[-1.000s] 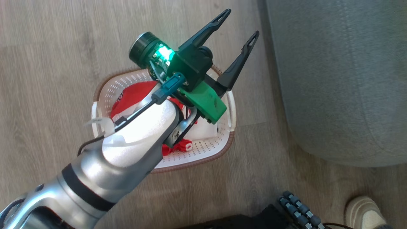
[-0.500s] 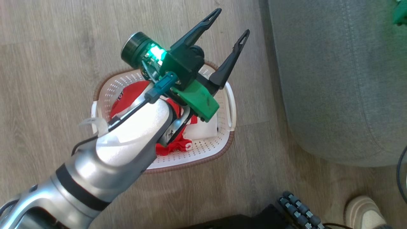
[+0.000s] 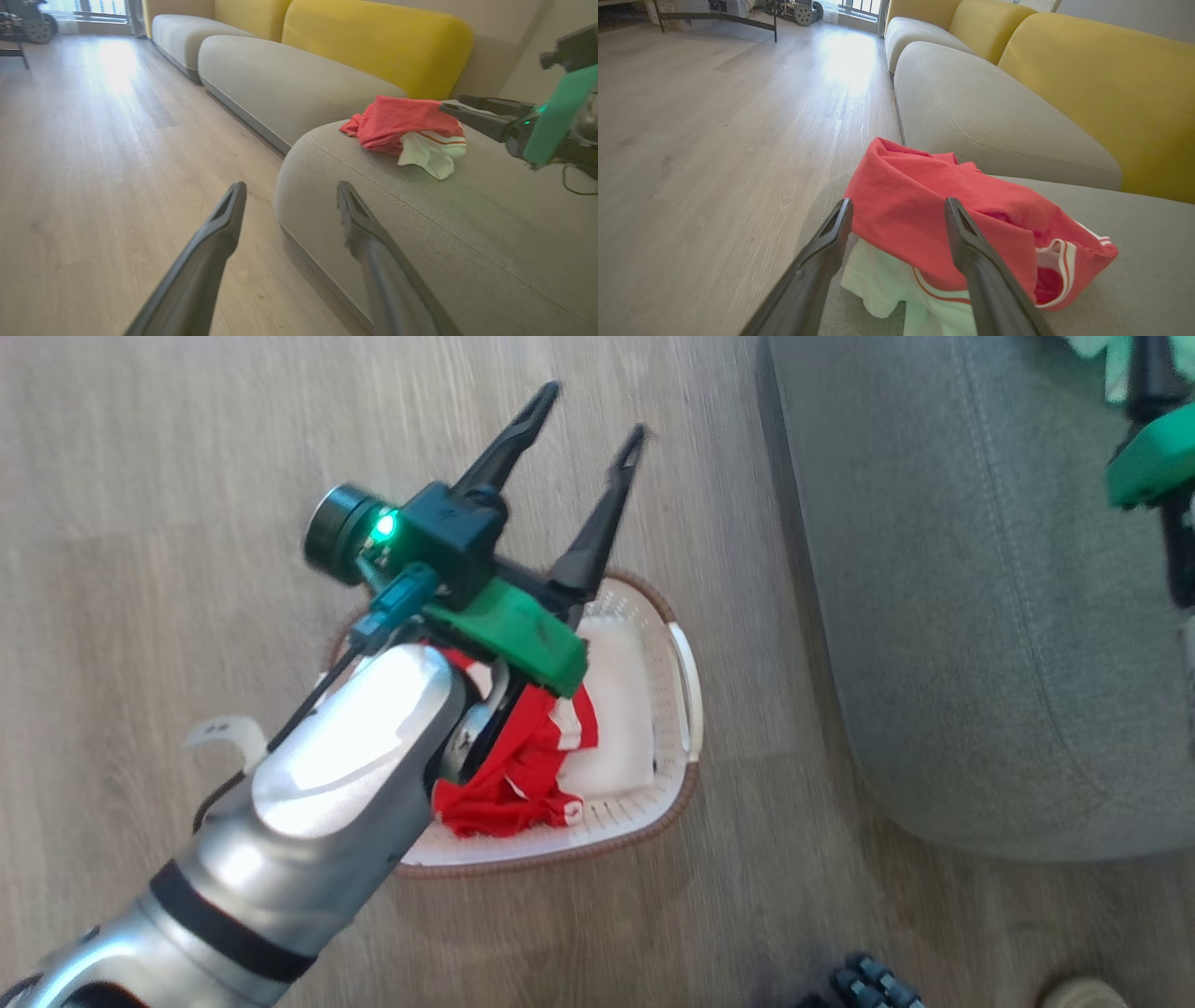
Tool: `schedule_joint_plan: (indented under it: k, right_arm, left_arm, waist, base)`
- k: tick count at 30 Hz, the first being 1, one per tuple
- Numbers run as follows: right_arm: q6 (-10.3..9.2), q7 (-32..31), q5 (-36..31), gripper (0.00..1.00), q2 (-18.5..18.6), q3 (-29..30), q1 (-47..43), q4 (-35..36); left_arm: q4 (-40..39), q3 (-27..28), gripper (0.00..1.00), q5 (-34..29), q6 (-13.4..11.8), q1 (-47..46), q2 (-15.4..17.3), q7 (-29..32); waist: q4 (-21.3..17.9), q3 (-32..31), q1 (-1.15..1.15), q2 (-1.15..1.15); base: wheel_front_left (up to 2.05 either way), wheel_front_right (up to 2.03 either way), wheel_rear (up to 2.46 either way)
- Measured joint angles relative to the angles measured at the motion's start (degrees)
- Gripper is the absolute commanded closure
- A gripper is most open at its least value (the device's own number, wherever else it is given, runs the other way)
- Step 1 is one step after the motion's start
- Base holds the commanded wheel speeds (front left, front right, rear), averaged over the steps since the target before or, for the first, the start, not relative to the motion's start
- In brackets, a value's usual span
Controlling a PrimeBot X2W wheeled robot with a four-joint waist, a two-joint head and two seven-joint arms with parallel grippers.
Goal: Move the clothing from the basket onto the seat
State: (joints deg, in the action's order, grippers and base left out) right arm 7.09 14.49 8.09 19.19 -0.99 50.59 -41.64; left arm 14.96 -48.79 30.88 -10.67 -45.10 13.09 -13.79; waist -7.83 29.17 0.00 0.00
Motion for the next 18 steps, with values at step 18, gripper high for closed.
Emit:
schedule_joint_plan:
  k: [18]
  right_arm:
    - [0.0,0.1,-1.9,0.0,-8.8,1.0,-15.4,14.1]
  left_arm:
    - [-1.5,17.6,0.0,-0.5,-3.8,19.8,1.1,-0.5]
  waist:
    - [5.2,-14.2,0.0,0.0]
  base:
    - [0.0,0.0,0.0]
